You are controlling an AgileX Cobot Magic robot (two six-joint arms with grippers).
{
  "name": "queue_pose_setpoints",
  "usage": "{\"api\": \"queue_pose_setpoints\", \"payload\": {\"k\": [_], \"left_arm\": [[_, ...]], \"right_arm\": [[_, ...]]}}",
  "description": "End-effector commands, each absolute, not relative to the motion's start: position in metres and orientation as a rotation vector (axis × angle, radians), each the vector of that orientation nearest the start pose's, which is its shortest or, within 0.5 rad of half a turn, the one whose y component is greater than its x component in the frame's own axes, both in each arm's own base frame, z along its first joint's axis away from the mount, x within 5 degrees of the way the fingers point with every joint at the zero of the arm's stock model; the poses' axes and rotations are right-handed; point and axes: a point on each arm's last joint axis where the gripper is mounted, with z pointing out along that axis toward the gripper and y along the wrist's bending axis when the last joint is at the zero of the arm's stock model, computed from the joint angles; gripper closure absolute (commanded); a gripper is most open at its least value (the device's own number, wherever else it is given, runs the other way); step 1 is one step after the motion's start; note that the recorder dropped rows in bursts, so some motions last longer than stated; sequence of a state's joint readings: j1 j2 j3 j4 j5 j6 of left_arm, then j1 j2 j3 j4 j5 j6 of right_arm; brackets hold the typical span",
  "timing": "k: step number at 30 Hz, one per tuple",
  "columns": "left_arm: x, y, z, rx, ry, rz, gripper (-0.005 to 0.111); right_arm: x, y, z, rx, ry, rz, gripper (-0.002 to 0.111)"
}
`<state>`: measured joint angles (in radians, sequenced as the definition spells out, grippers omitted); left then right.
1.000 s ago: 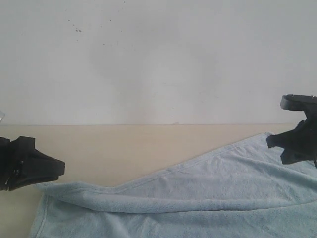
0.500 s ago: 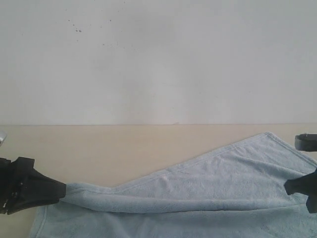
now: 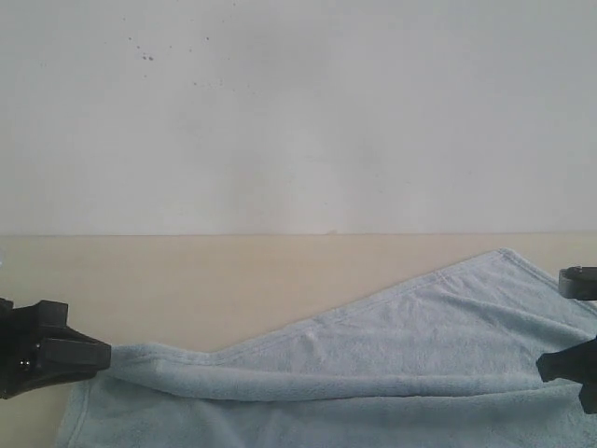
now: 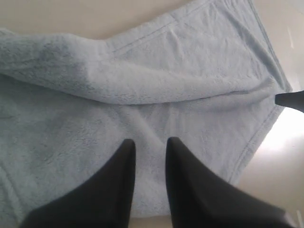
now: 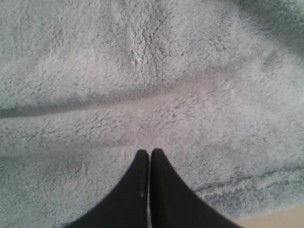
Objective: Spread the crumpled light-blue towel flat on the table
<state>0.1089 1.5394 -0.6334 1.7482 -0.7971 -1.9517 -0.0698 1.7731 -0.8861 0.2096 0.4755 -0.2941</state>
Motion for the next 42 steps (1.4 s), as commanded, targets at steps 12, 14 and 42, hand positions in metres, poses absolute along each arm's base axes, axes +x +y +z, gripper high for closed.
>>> {"api": "queue_pose_setpoints", "payload": {"k": [12, 14, 42], "left_arm": [[0.287, -0.054, 0.157, 0.056, 2.509, -0.911, 0.084], [0.289, -0.053, 0.15, 0.038, 2.53, -0.893, 0.084], [0.389, -0.093, 0.116, 0.007, 2.519, -0.772, 0.084]], "right_arm": [[0.311, -0.014, 0.144, -0.056, 2.809, 0.098, 0.108], [0.312, -0.014, 0.145, -0.053, 2.799, 0.095, 0.108], [0.315, -0.012, 0.147, -0.006, 2.767, 0.116, 0.108]]}}
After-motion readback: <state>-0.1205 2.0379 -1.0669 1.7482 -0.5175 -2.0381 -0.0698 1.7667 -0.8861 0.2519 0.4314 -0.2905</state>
